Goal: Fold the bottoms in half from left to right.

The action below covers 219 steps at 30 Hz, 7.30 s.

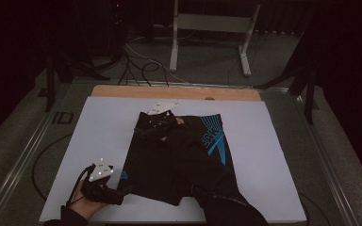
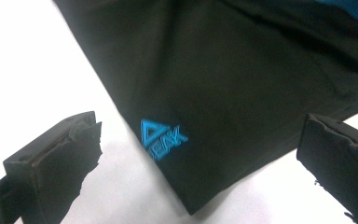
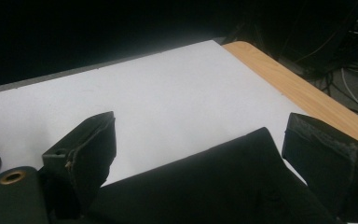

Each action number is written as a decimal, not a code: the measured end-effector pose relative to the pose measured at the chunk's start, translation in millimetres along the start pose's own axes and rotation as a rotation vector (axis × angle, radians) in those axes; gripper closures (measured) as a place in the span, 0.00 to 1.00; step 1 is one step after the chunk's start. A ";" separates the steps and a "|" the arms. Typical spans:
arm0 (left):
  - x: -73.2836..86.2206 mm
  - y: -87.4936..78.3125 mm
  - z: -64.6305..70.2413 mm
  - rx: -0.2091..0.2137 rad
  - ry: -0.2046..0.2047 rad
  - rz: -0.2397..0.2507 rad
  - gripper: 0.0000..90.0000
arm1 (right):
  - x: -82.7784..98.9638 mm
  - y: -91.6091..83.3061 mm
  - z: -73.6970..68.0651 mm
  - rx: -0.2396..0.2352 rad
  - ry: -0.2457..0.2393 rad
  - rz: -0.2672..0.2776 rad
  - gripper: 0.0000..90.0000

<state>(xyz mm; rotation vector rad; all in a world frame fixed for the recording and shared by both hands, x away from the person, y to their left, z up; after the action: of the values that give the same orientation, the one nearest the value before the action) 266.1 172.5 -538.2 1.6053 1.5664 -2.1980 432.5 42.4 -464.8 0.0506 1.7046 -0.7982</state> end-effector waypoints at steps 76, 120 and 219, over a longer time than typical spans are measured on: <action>3.7 8.8 9.4 0.034 0.014 -0.080 0.95 | 33.5 86.0 29.1 0.128 0.133 -0.141 0.15; -0.2 4.9 9.7 0.042 0.019 -0.066 0.95 | 52.2 111.0 50.5 0.287 0.123 -0.317 0.95; -108.6 21.0 86.0 0.215 0.225 0.030 0.95 | 30.0 -45.2 114.2 0.309 0.139 -0.184 0.97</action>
<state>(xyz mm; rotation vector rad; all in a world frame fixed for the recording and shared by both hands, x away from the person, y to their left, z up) 267.1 46.6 -476.9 1.9836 1.3779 -2.3081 500.3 -63.4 -477.8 0.1661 1.7190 -1.2154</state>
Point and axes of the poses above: each handheld gripper's, and its own axes: y roughly forward along the jaws, x roughly out of its underside, z roughly to its right, the point moved 7 cm from there along y, roughly forward along the jaws, and after that the axes turned 7 degrees about y, right-handed, at the moved point
